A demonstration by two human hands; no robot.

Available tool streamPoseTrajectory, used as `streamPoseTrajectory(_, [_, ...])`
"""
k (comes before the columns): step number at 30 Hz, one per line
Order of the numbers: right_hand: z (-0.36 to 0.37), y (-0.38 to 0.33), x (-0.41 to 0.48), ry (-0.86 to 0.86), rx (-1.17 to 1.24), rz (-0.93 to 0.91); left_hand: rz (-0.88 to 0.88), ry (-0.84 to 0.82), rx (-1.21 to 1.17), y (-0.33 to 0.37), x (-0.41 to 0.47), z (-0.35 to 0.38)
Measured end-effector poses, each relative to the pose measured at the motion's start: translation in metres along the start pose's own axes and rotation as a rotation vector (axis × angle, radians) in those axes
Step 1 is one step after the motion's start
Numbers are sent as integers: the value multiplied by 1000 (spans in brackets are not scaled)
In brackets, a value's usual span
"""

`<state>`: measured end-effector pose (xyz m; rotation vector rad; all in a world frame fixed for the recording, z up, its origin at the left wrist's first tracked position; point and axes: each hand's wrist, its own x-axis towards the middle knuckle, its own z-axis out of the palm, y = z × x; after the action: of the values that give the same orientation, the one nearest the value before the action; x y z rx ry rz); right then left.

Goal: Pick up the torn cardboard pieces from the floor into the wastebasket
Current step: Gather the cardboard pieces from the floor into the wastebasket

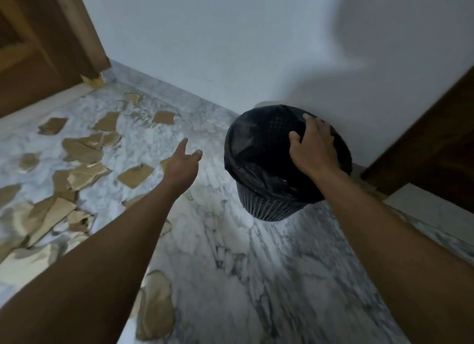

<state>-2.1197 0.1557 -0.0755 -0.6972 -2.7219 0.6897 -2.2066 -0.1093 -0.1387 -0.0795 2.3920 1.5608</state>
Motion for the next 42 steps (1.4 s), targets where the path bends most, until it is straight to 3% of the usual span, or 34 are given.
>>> streamPoseTrajectory(8, [108, -135, -40, -133, 76, -435, -138, 343, 327, -152, -55, -110])
streamPoseTrajectory(12, [206, -157, -52, -313, 112, -420, -389, 431, 711, -238, -95, -143])
streamPoseTrajectory(15, [283, -140, -42, -497, 43, -387, -472, 460, 819, -292, -119, -156])
streamPoseTrajectory(21, [371, -132, 21, -575, -180, -231, -594, 517, 798, -358, -125, -146])
streamPoseTrajectory(27, [412, -168, 7, -789, -117, -410, -531, 630, 694, -356, -95, -127])
streamPoseTrajectory(31, [438, -177, -44, -728, -116, -624, -404, 766, 585, -351, -83, -124])
streamPoseTrajectory(36, [451, -189, -108, -712, -108, -782, -458, 632, 675, -356, -61, -141])
streamPoseTrajectory(38, [450, -199, -122, -711, -48, -837, -384, 706, 631, -353, -59, -140])
streamPoseTrajectory(40, [447, -206, -126, -642, -21, -838, -313, 860, 561, -351, -63, -143])
streamPoseTrajectory(42, [443, -206, -122, -640, -40, -680, -348, 908, 538, -355, -66, -156])
